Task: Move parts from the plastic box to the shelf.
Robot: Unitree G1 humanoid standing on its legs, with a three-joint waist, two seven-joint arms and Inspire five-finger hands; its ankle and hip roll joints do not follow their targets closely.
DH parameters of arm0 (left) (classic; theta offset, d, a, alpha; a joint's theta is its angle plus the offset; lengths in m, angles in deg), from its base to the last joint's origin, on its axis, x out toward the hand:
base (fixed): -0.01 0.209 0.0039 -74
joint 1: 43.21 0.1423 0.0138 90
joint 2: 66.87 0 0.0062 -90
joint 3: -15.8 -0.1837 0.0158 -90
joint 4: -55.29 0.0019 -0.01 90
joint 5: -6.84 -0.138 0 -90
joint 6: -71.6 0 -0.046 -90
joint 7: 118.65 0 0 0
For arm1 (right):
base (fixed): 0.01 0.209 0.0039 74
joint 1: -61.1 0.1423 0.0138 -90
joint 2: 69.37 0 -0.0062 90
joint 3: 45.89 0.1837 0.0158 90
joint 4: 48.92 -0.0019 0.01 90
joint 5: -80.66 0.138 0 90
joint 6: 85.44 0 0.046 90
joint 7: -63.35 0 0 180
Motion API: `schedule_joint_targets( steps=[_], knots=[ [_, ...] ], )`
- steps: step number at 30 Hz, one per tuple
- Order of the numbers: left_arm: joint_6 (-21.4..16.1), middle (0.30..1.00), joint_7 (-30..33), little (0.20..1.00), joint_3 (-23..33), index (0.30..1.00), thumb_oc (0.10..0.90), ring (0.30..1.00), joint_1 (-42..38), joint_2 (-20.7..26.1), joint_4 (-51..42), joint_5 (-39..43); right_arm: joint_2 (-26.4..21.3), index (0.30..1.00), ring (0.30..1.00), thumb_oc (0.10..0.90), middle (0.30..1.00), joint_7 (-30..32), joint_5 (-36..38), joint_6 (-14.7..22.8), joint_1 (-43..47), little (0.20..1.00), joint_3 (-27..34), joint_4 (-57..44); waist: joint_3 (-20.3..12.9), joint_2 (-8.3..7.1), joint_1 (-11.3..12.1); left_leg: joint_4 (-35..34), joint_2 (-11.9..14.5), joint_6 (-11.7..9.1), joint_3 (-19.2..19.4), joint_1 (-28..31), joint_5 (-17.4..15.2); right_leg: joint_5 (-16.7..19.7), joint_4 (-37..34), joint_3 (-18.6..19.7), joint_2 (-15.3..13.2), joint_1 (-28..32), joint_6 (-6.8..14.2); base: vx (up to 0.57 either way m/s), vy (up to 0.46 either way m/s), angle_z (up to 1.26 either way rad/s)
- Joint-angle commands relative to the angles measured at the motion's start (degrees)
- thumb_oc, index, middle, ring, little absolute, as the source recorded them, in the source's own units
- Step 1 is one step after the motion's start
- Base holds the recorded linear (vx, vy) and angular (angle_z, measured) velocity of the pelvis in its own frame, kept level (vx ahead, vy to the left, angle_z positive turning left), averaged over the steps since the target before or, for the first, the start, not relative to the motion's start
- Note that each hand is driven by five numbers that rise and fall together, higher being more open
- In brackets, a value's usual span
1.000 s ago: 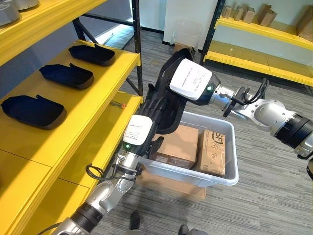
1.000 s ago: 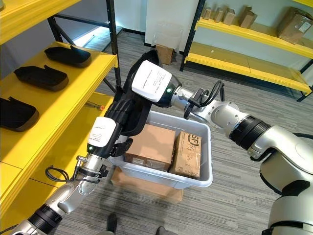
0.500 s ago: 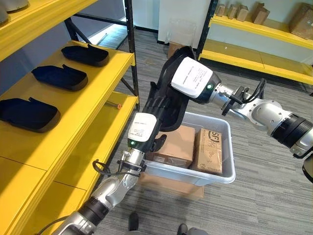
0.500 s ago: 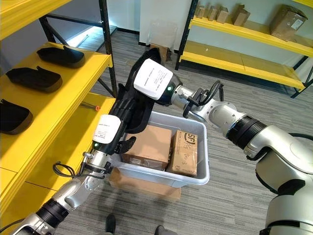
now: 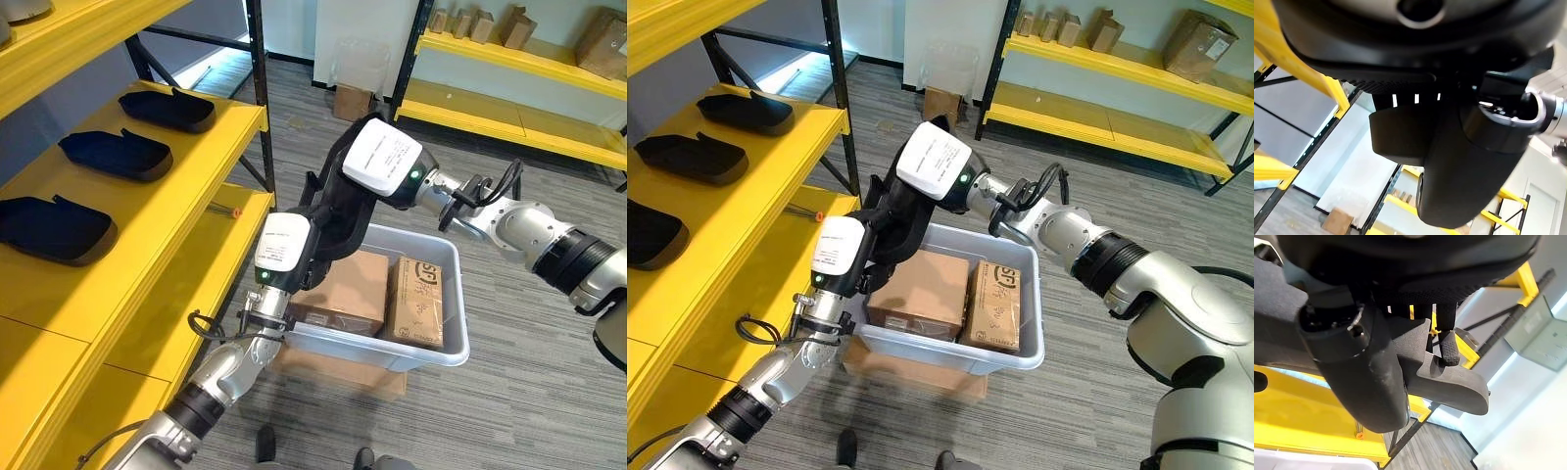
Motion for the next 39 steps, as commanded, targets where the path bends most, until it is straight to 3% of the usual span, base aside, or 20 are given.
schedule_joint_targets(
  steps=[1,16,17,22,31,35,39],
  knots=[
    [-1.4,0.3,-3.2,0.3,-3.7,0.3,0.4,0.3,-4.2,1.4,1.0,-0.5,5.4,0.3,0.3,0.4,0.3,7.5,1.4,-5.4,14.8,0.3,8.9,-1.7,-4.1,-5.42,-0.4,-0.6,5.1,-4.8,1.0,9.4,-11.2,11.8,-12.9,6.5,-4.8,2.5,7.0,0.0,0.0,0.0],
    [-1.2,0.3,-2.7,0.3,-3.3,0.3,0.4,0.3,-4.5,1.5,0.7,-0.3,6.1,0.3,0.3,0.4,0.3,7.1,1.5,-5.6,13.9,0.3,9.7,-1.4,-4.3,-5.43,-0.5,-0.6,4.7,-4.5,1.1,9.5,-10.9,12.2,-12.9,6.6,-4.8,2.6,6.8,0.0,0.001,-0.03],
    [-1.1,0.3,-2.7,0.3,-3.3,0.3,0.4,0.3,-4.5,1.6,0.7,-0.4,6.1,1.0,1.0,0.9,1.0,6.8,1.6,-5.6,13.9,1.0,9.6,-1.4,-4.3,-5.38,-0.5,-0.6,4.7,-4.5,1.1,9.5,-10.9,12.2,-12.9,6.6,-4.8,2.6,6.8,0.0,0.0,0.0],
    [-1.0,0.3,-2.7,0.3,-2.6,0.3,0.4,0.3,-4.3,1.5,1.1,-0.7,6.0,1.0,1.0,0.9,1.0,5.5,3.7,-4.9,13.2,1.0,10.7,-2.2,-4.6,-5.12,-0.7,-0.6,4.6,-4.4,1.2,9.6,-10.9,12.2,-13.0,6.7,-4.9,2.7,6.8,0.0,0.0,0.0],
    [-0.1,0.3,-2.6,0.3,1.0,0.3,0.4,0.3,-1.4,1.6,1.7,-1.3,0.1,1.0,1.0,0.9,1.0,4.2,10.8,-2.1,9.0,1.0,16.4,-11.0,-5.3,-4.29,-1.6,-0.6,4.3,-4.3,1.6,10.0,-11.0,12.3,-13.0,7.0,-4.9,2.8,6.8,0.0,0.0,0.0],
    [0.8,0.3,-2.4,0.3,4.8,0.3,0.4,0.3,1.4,1.9,1.8,-1.5,-7.6,1.0,1.0,0.9,1.0,2.9,15.4,0.9,4.5,1.0,21.0,-21.2,-5.7,-3.38,-2.4,-0.6,4.3,-4.3,2.2,10.4,-11.5,11.9,-13.3,7.3,-4.9,3.0,7.1,0.02,0.009,0.0],
    [1.1,0.3,-2.5,0.3,7.1,0.3,0.4,0.3,3.7,2.3,1.3,-1.6,-11.6,1.0,1.0,0.9,1.0,1.7,18.6,2.4,-0.2,1.0,25.0,-26.2,-6.0,-3.0,-2.7,-0.6,4.1,-4.2,2.4,10.3,-11.1,12.4,-13.3,7.5,-4.9,2.8,7.0,0.0,0.004,-0.07]
  ],
)
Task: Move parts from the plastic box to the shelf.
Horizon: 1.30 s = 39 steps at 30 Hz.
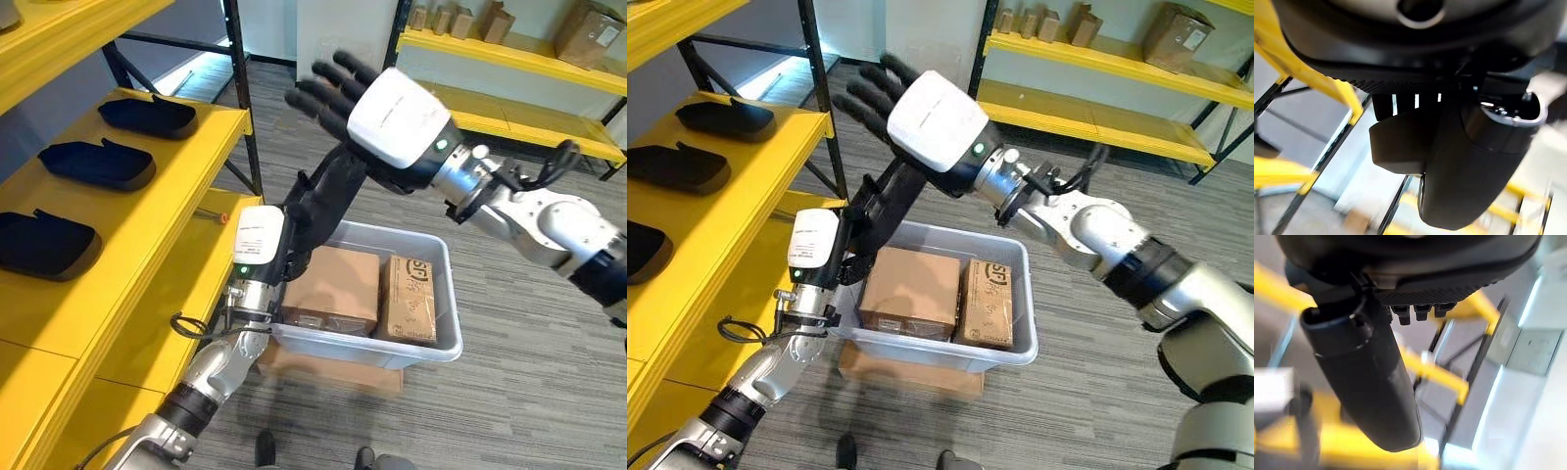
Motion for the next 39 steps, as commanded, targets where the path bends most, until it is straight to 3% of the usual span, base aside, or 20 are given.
schedule_joint_targets(
  steps=[1,5,10,14,22,29,35,39],
  knots=[
    [-1.4,0.3,2.1,0.3,2.8,0.3,0.4,0.3,0.4,2.2,-3.4,-1.7,-3.6,1.0,1.0,0.9,1.0,2.8,7.9,-0.1,3.6,1.0,7.1,-3.3,-6.2,-3.29,-0.4,-0.6,4.5,-5.0,0.9,8.5,-11.0,11.8,-12.6,5.9,-4.6,1.8,6.9,-0.03,0.001,-0.21],
    [-0.4,0.3,2.4,0.3,7.5,0.3,0.4,0.3,3.7,1.8,-3.5,-0.9,-7.5,1.0,1.0,0.9,1.0,1.2,14.3,2.4,-9.9,1.0,18.1,-9.9,-6.4,-1.92,-1.4,-0.6,4.2,-5.0,1.3,8.5,-10.5,12.3,-12.8,6.1,-4.7,1.5,6.9,0.01,0.005,-0.06],
    [0.0,0.3,2.6,0.3,9.5,0.3,0.4,0.3,5.2,2.0,-3.6,-0.5,-7.3,1.0,1.0,0.9,1.0,-0.1,17.4,3.1,-17.7,1.0,24.7,-12.3,-6.7,-1.3,-1.7,-0.6,4.1,-5.0,1.5,8.7,-11.0,12.0,-12.9,6.2,-4.7,1.8,7.2,0.01,0.002,-0.03],
    [0.4,0.3,3.3,0.3,13.5,0.3,0.4,0.3,7.2,2.0,-5.6,-0.2,-3.5,1.0,1.0,0.9,1.0,-1.9,21.9,4.2,-31.0,1.0,35.2,-16.4,-6.9,-0.17,-2.5,-0.6,3.9,-4.9,2.1,8.8,-11.0,12.0,-13.0,6.6,-4.8,1.5,7.2,0.01,-0.002,-0.05],
    [-0.7,0.3,4.6,0.3,21.5,0.3,0.4,0.3,10.1,2.6,-14.6,0.0,8.9,1.0,1.0,0.9,1.0,-4.5,26.7,4.4,-51.6,1.0,47.2,-19.0,-6.8,1.95,-3.3,-0.6,3.7,-4.7,2.6,8.9,-11.1,11.6,-12.6,7.2,-4.8,1.2,7.0,0.0,-0.005,-0.07],
    [-3.2,0.3,4.6,0.3,27.0,0.3,0.4,0.3,14.3,2.5,-22.9,0.7,16.2,1.0,1.0,0.9,1.0,-5.2,27.7,4.6,-60.9,1.0,52.0,-19.3,-6.7,3.62,-3.4,-0.6,3.7,-4.8,2.4,8.9,-10.8,10.9,-12.1,7.0,-4.7,1.3,6.7,0.0,-0.017,0.0],
    [-5.0,0.3,4.1,0.3,29.7,0.3,0.4,0.3,17.5,2.3,-27.8,2.1,20.9,1.0,1.0,0.9,1.0,-5.1,28.3,4.9,-64.4,1.0,52.4,-19.0,-6.5,4.92,-3.2,-0.6,3.8,-4.8,2.1,9.0,-10.4,10.1,-11.4,6.8,-4.5,1.5,6.4,-0.02,-0.033,0.0],
    [-7.0,0.3,2.8,0.3,32.6,0.3,0.4,0.3,22.4,1.4,-31.7,6.1,23.4,1.0,1.0,0.9,1.0,-5.9,30.0,5.3,-65.9,1.0,51.2,-18.8,-5.8,6.69,-2.5,-0.6,4.4,-5.0,1.5,9.2,-9.7,8.3,-9.7,6.3,-3.9,1.6,5.6,-0.03,-0.048,0.0]
  ],
)
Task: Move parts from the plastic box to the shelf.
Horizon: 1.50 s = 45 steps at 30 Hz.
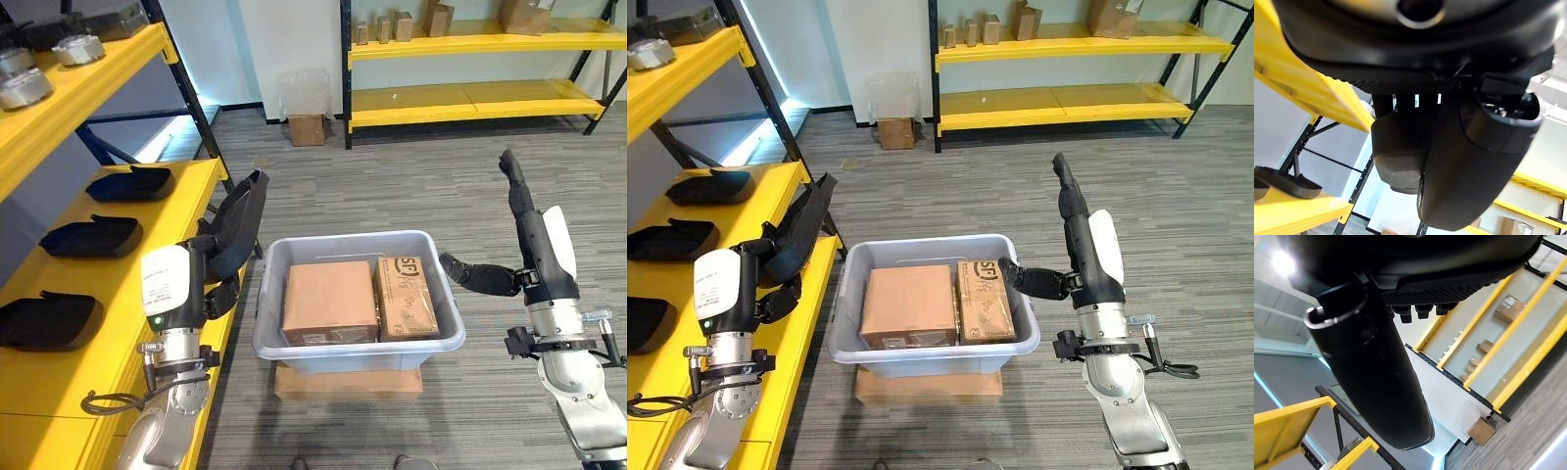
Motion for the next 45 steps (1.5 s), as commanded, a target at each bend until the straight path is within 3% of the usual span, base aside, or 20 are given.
schedule_joint_targets(
  steps=[1,8,11,14,16,18,20,21,22,23,25,28,29,32,33,34,38,41,45],
  knots=[
    [-5.3,0.3,4.5,0.3,8.3,0.3,0.4,0.3,-2.8,3.5,-10.0,4.0,0.6,1.0,1.0,0.9,1.0,1.6,2.9,4.5,5.1,1.0,2.1,-2.6,-2.9,-3.46,1.4,-0.5,4.6,-4.6,-1.3,7.8,-8.2,7.5,-9.4,3.1,-3.9,2.0,4.9,-0.04,-0.074,-0.01],
    [-5.9,0.3,4.0,0.3,10.5,0.3,0.4,0.3,-0.1,3.7,-11.9,6.8,1.0,1.0,1.0,0.9,1.0,0.9,5.0,4.8,8.9,1.0,-2.8,-1.3,-1.3,-1.3,3.0,-0.5,6.9,-5.4,-2.0,7.8,-5.6,4.0,-5.0,2.6,-1.7,0.7,2.9,-0.06,-0.095,0.02],
    [-5.5,0.3,5.0,0.3,12.6,0.3,0.4,0.3,1.7,3.5,-12.5,7.6,0.3,1.0,1.0,0.9,1.0,0.7,6.0,5.2,14.6,1.0,-8.0,-0.9,0.8,-0.34,5.6,0.0,10.1,-6.9,-2.9,5.9,-1.6,1.7,-1.2,0.9,0.4,-1.5,0.9,-0.13,-0.216,0.04],
    [-5.5,0.3,5.2,0.3,13.1,0.3,0.4,0.3,2.2,3.4,-12.9,7.7,-0.1,1.0,1.0,0.9,1.0,0.7,6.3,5.4,17.0,1.0,-9.6,-0.7,1.7,-0.02,6.2,0.3,10.7,-7.1,-3.5,5.3,-0.6,1.4,-0.6,0.8,1.0,-2.3,0.4,-0.12,-0.143,0.07],
    [-5.6,0.3,6.1,0.3,14.0,0.3,0.4,0.3,3.1,3.6,-13.4,7.9,-1.8,1.0,1.0,0.9,1.0,1.3,5.3,5.9,23.0,1.0,-13.7,0.0,4.2,0.7,9.6,0.0,11.6,-8.8,-6.3,2.2,5.5,1.0,-0.9,-0.1,2.0,-3.9,-0.3,-0.27,-0.215,-0.05],
    [-5.6,0.3,5.9,0.3,14.0,0.3,0.4,0.3,2.4,3.2,-13.4,8.8,-2.7,1.0,1.0,0.9,1.0,2.0,5.2,6.0,24.0,1.0,-13.9,0.7,4.8,0.84,10.8,-0.5,11.2,-10.5,-9.0,-2.9,10.2,1.9,-2.6,-2.1,1.8,-5.1,-0.5,-0.22,-0.11,0.19],
    [-6.0,0.3,5.5,0.3,12.7,0.3,0.4,0.3,1.0,3.4,-13.0,9.0,-3.7,1.0,1.0,0.9,1.0,2.6,4.6,6.2,22.8,1.0,-12.4,0.6,5.0,0.41,11.3,-0.5,9.7,-11.1,-9.5,-6.3,14.5,2.4,-4.3,-4.5,0.5,-5.4,-0.6,-0.17,-0.051,0.7],
    [-6.3,0.3,4.8,0.3,11.6,0.3,0.4,0.3,-0.5,3.5,-12.8,9.4,-4.0,1.0,1.0,0.9,1.0,3.1,4.2,6.2,21.6,1.0,-11.4,0.4,4.8,-0.28,10.8,-0.4,9.9,-10.9,-6.5,-6.0,14.8,2.8,-5.8,-6.2,-0.3,-5.2,-0.9,-0.3,-0.173,1.04],
    [-6.9,0.3,4.1,0.3,10.0,0.3,0.4,0.3,-2.3,4.3,-13.1,9.3,-3.3,1.0,1.0,0.9,1.0,3.5,4.4,6.4,19.6,1.0,-10.3,0.4,4.1,-1.12,9.6,1.7,10.4,-9.7,-4.2,-3.9,12.5,3.9,-7.4,-8.6,-1.1,-5.5,-1.1,-0.22,-0.174,1.25],
    [-6.9,0.3,4.1,0.3,9.9,0.3,0.4,0.3,-2.4,4.4,-13.0,9.3,-3.2,1.0,1.0,0.9,1.0,3.4,4.4,6.4,19.3,1.0,-10.1,0.3,4.1,-1.13,9.5,2.1,10.4,-9.7,-4.5,-4.1,12.2,4.0,-7.7,-8.9,-1.0,-5.2,-1.0,-0.28,-0.181,1.29],
    [-7.1,0.3,3.5,0.3,8.8,0.3,0.4,0.3,-3.9,5.0,-12.8,8.9,-2.4,1.0,1.0,0.9,1.0,3.3,5.7,6.8,16.8,1.0,-9.0,0.3,3.5,-1.77,7.8,9.0,11.9,-8.9,-1.0,-1.1,9.3,5.4,-9.4,-12.5,-2.1,-5.5,-1.8,-0.26,-0.122,1.54],
    [-6.7,0.3,3.3,0.3,8.4,0.3,0.4,0.3,-5.2,4.8,-11.4,9.0,-0.8,1.0,1.0,0.9,1.0,3.6,6.7,6.7,12.0,1.0,-5.6,1.1,1.7,-1.72,4.6,14.5,13.9,-10.0,3.3,6.4,6.6,6.5,-11.3,-17.3,-3.4,-4.4,-0.9,-0.14,-0.017,1.26],
    [-6.7,0.3,3.3,0.3,8.2,0.3,0.4,0.3,-5.2,4.8,-11.0,9.0,0.0,1.0,1.0,0.9,1.0,3.5,7.1,6.6,10.1,1.0,-4.4,1.1,1.5,-1.49,4.1,13.5,13.3,-10.1,3.3,8.3,5.7,7.1,-11.2,-18.4,-3.8,-4.0,-0.3,-0.1,0.069,1.3],
    [-6.1,0.3,2.8,0.3,8.1,0.3,0.4,0.3,-5.8,4.4,-10.0,8.1,1.6,1.0,1.0,0.9,1.0,4.0,7.7,5.9,5.9,1.0,0.4,1.8,0.5,-0.4,1.9,8.1,10.5,-9.2,4.7,11.3,-1.1,8.4,-8.8,-20.9,-5.8,-5.0,1.3,-0.08,0.116,0.87],
    [-6.1,0.3,2.7,0.3,8.0,0.3,0.4,0.3,-5.8,4.4,-10.1,8.1,1.7,1.0,1.0,0.9,1.0,3.9,7.8,5.9,5.6,1.0,0.7,1.6,0.4,-0.35,1.9,7.9,10.4,-9.0,4.7,11.4,-1.3,8.3,-8.5,-20.9,-6.0,-5.0,1.5,-0.03,0.216,0.98],
    [-6.0,0.3,2.1,0.3,7.6,0.3,0.4,0.3,-6.6,4.2,-10.3,7.2,2.5,1.0,1.0,0.9,1.0,3.9,8.1,6.1,3.6,1.0,3.2,1.5,0.0,-0.24,0.6,5.0,11.0,-8.4,9.9,11.3,-4.8,8.8,-5.8,-22.2,-8.7,-5.0,2.1,0.01,0.263,1.17],
    [-5.9,0.3,2.3,0.3,7.6,0.3,0.4,0.3,-5.6,4.9,-10.5,5.3,4.2,1.0,1.0,0.9,1.0,3.3,8.7,6.0,2.3,1.0,4.5,1.6,0.0,-0.87,1.5,4.6,9.5,-7.2,9.8,11.2,-7.9,10.3,-4.5,-22.3,-11.3,-4.6,3.4,0.01,0.223,0.92],
    [-5.2,0.3,2.5,0.3,8.0,0.3,0.4,0.3,-5.2,5.9,-10.5,4.2,5.0,1.0,1.0,0.9,1.0,2.2,8.0,5.3,1.9,1.0,3.9,2.2,0.5,-3.0,3.4,4.6,6.8,-5.9,9.7,10.4,-11.3,14.0,-5.7,-23.3,-15.0,-2.8,6.0,-0.03,0.204,0.27],
    [-4.6,0.3,2.6,0.3,8.3,0.3,0.4,0.3,-4.9,6.2,-10.4,2.8,6.1,1.0,1.0,0.9,1.0,1.3,8.3,4.8,2.2,1.0,3.2,2.9,0.7,-4.41,4.8,3.4,4.8,-5.1,8.5,10.0,-11.6,16.0,-7.1,-24.5,-16.1,-1.1,7.1,-0.03,0.14,0.25]
  ],
)
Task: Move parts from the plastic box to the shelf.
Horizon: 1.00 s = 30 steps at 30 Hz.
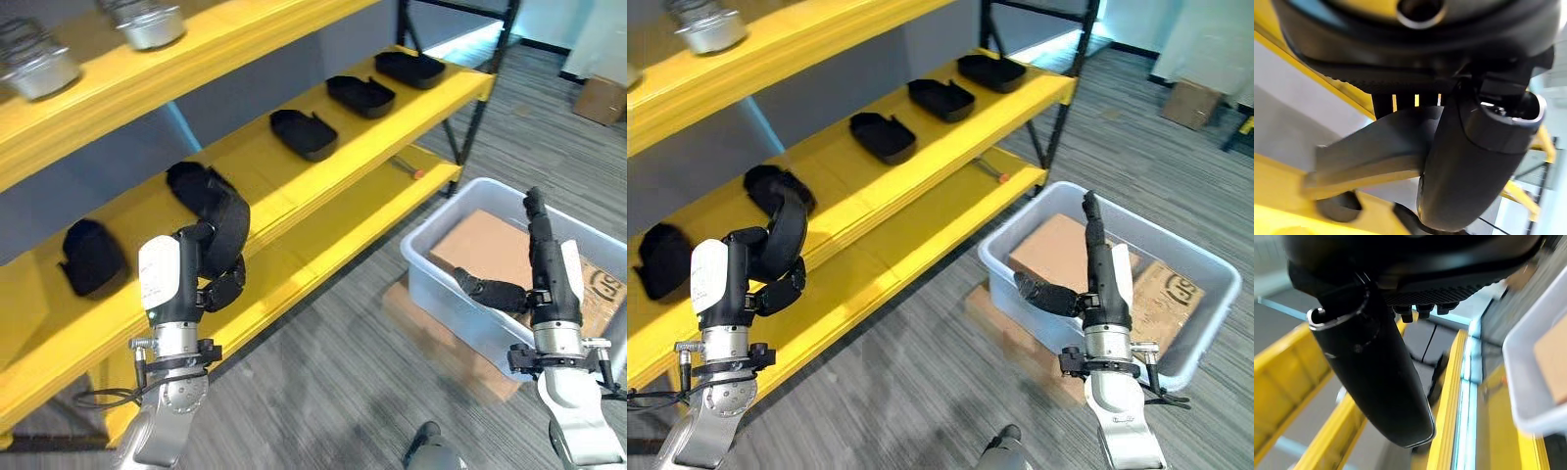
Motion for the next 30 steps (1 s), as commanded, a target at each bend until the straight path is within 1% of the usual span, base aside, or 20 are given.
schedule_joint_targets(
  steps=[1,4,8,10,12,13,15,17,18,19,20,21,22,23,25,26,27,28,29,30],
  knots=[
    [-3.3,0.3,4.4,0.3,8.4,0.3,0.4,0.3,-3.6,5.3,-8.8,-4.7,1.0,1.0,1.0,0.9,1.0,0.3,0.6,4.3,5.6,1.0,1.8,-3.6,-3.1,-4.86,0.6,0.5,-0.4,1.2,-2.6,2.4,-7.4,11.1,-16.8,0.3,-1.9,8.4,11.0,-0.02,0.092,0.39],
    [-3.1,0.3,4.6,0.3,9.3,0.3,0.4,0.3,-2.7,5.5,-8.8,-5.5,1.3,1.0,1.0,0.9,1.0,-0.3,0.4,3.8,6.0,1.0,1.2,-3.1,-3.6,-5.87,2.1,-0.4,-1.4,1.4,-3.8,2.2,-7.6,12.2,-18.1,-0.9,-2.3,9.8,11.4,0.0,0.083,0.51],
    [-2.7,0.3,5.0,0.3,10.2,0.3,0.4,0.3,-1.6,5.5,-9.2,-5.7,2.0,1.0,1.0,0.9,1.0,-0.4,0.4,3.5,6.7,1.0,0.6,-2.5,-3.9,-7.2,3.7,1.0,-2.3,1.8,-5.7,1.0,-8.5,13.3,-18.6,-2.2,-3.0,11.8,11.8,0.02,0.055,0.28],
    [-2.9,0.3,5.3,0.3,10.8,0.3,0.4,0.3,-1.3,5.8,-9.5,-5.4,2.3,1.0,1.0,0.9,1.0,-0.5,0.8,3.7,7.3,1.0,0.0,-2.3,-3.5,-7.94,4.5,4.5,-2.5,1.9,-6.8,-0.5,-9.9,14.1,-18.5,-2.5,-3.7,12.2,12.0,0.02,0.058,0.34],
    [-2.9,0.3,5.5,0.3,11.2,0.3,0.4,0.3,-1.5,6.2,-9.6,-4.9,2.5,1.0,1.0,0.9,1.0,-0.7,0.9,3.8,8.0,1.0,-0.8,-2.6,-2.6,-8.78,5.4,10.0,-2.9,2.3,-7.9,-2.9,-12.3,14.7,-18.4,-2.4,-4.6,12.6,12.1,-0.01,0.087,0.34],
    [-2.9,0.3,5.6,0.3,11.1,0.3,0.4,0.3,-1.8,6.6,-9.4,-4.5,2.7,1.0,1.0,0.9,1.0,-0.7,1.1,3.9,8.3,1.0,-1.2,-2.7,-1.9,-9.18,5.7,13.9,-3.2,2.7,-8.4,-4.8,-14.0,15.1,-18.2,-2.3,-5.2,12.8,12.1,-0.01,0.122,0.26],
    [-2.8,0.3,5.5,0.3,10.8,0.3,0.4,0.3,-2.3,7.0,-9.1,-4.2,2.9,1.0,1.0,0.9,1.0,-0.9,0.5,3.7,8.6,1.0,-1.7,-2.9,-1.0,-9.55,6.2,18.5,-4.5,3.8,-8.7,-6.8,-16.5,16.7,-18.3,-1.7,-6.1,13.2,12.1,-0.03,0.199,0.23],
    [-2.6,0.3,5.6,0.3,10.8,0.3,0.4,0.3,-2.4,7.2,-8.7,-4.2,3.1,1.0,1.0,0.9,1.0,-1.0,0.2,3.7,8.4,1.0,-1.8,-2.9,-0.5,-9.48,6.2,19.3,-5.2,4.5,-8.6,-7.3,-17.3,17.8,-18.4,-1.3,-6.5,13.2,12.1,-0.04,0.234,0.18],
    [-2.6,0.3,5.2,0.3,10.5,0.3,0.4,0.3,-2.6,7.9,-8.6,-4.4,3.5,1.0,1.0,0.9,1.0,-1.6,-0.3,3.4,6.9,1.0,-1.3,-3.4,0.2,-9.07,5.9,19.8,-6.7,5.7,-9.0,-8.1,-17.7,19.3,-17.2,0.6,-7.6,12.9,12.1,-0.01,0.324,0.1],
    [-2.6,0.3,5.1,0.3,10.5,0.3,0.4,0.3,-2.7,8.2,-8.4,-4.3,3.6,1.0,1.0,0.9,1.0,-1.5,-0.7,3.4,6.6,1.0,-1.2,-3.5,0.3,-8.74,5.5,19.5,-7.1,6.1,-9.3,-8.0,-17.7,19.2,-16.4,1.6,-7.8,12.6,12.1,0.0,0.418,0.22],
    [-2.4,0.3,4.8,0.3,10.3,0.3,0.4,0.3,-3.1,8.4,-8.4,-4.6,3.7,1.0,1.0,0.9,1.0,-1.5,-1.1,3.3,6.1,1.0,-1.0,-3.6,0.4,-8.23,4.9,18.4,-7.6,6.5,-9.6,-7.6,-17.3,18.7,-15.0,3.8,-8.1,11.7,12.1,-0.02,0.298,0.28],
    [-2.5,0.3,4.5,0.3,9.5,0.3,0.4,0.3,-3.6,8.5,-8.0,-4.5,3.8,1.0,1.0,0.9,1.0,-1.5,-1.2,3.3,5.6,1.0,-0.8,-3.4,0.9,-8.16,3.4,17.5,-8.6,7.2,-9.8,-7.6,-15.7,19.2,-14.6,6.8,-7.7,10.2,11.2,-0.03,0.33,0.27],
    [-2.8,0.3,4.4,0.3,8.3,0.3,0.4,0.3,-4.5,8.4,-7.3,-4.1,4.0,1.0,1.0,0.9,1.0,-1.3,-1.4,3.4,4.7,1.0,-0.1,-3.4,1.0,-7.88,1.5,14.4,-9.9,7.8,-11.1,-6.6,-13.5,18.5,-12.9,14.4,-4.9,7.5,10.3,-0.04,0.367,0.49],
    [-3.1,0.3,3.9,0.3,7.3,0.3,0.4,0.3,-5.1,8.1,-6.9,-3.9,3.9,1.0,1.0,0.9,1.0,-1.5,-1.3,3.5,3.8,1.0,0.5,-3.1,1.0,-7.15,-0.2,11.6,-10.4,8.3,-12.1,-5.8,-11.8,15.4,-10.9,19.0,-1.1,5.4,9.0,0.03,0.346,1.03],
    [-3.5,0.3,2.7,0.3,6.2,0.3,0.4,0.3,-5.5,7.5,-6.6,-3.7,3.8,1.0,1.0,0.9,1.0,-2.1,-0.8,3.7,1.9,1.0,2.2,-3.0,0.6,-6.6,-2.0,7.7,-10.8,8.4,-13.7,-4.0,-9.5,10.2,-8.0,21.5,5.0,3.3,6.9,0.09,0.269,0.8],
    [-3.8,0.3,1.8,0.3,5.3,0.3,0.4,0.3,-6.0,6.9,-6.0,-2.7,3.7,1.0,1.0,0.9,1.0,-2.5,0.2,4.1,0.5,1.0,3.4,-2.6,0.1,-7.27,-3.3,5.5,-11.3,8.6,-15.2,-3.1,-8.5,7.0,-7.9,20.6,9.8,2.6,5.9,0.07,0.145,0.13],
    [-3.8,0.3,1.8,0.3,5.2,0.3,0.4,0.3,-6.1,6.9,-6.0,-2.7,3.7,1.0,1.0,0.9,1.0,-2.5,0.2,4.1,0.5,1.0,3.5,-2.7,0.1,-7.34,-3.4,5.3,-11.3,8.6,-15.3,-3.3,-8.1,7.3,-8.2,20.3,9.7,2.6,5.7,0.07,0.073,0.27],
    [-3.7,0.3,1.2,0.3,4.7,0.3,0.4,0.3,-6.3,6.6,-5.8,-2.4,3.6,1.0,1.0,0.9,1.0,-2.8,-0.1,4.1,0.0,1.0,4.0,-2.7,-0.1,-7.76,-4.0,4.7,-11.5,8.5,-15.8,-3.0,-7.6,6.9,-8.6,20.2,11.6,2.3,5.5,0.02,0.004,0.56],
    [-3.6,0.3,0.9,0.3,4.5,0.3,0.4,0.3,-6.3,6.3,-5.7,-2.2,3.6,1.0,1.0,0.9,1.0,-3.2,-0.1,4.1,-0.8,1.0,4.4,-3.0,-0.3,-8.22,-4.3,4.3,-11.7,8.3,-16.0,-3.1,-7.2,5.5,-9.8,20.1,13.9,2.7,5.0,0.04,0.003,0.53],
    [-3.6,0.3,0.5,0.3,4.2,0.3,0.4,0.3,-6.4,6.2,-5.7,-2.2,3.6,1.0,1.0,0.9,1.0,-3.5,0.2,4.3,-1.5,1.0,4.8,-2.8,-0.6,-8.73,-5.1,4.1,-11.9,8.4,-16.3,-3.0,-7.0,4.6,-10.5,21.8,16.5,2.7,4.6,0.05,-0.006,0.41]
  ],
)
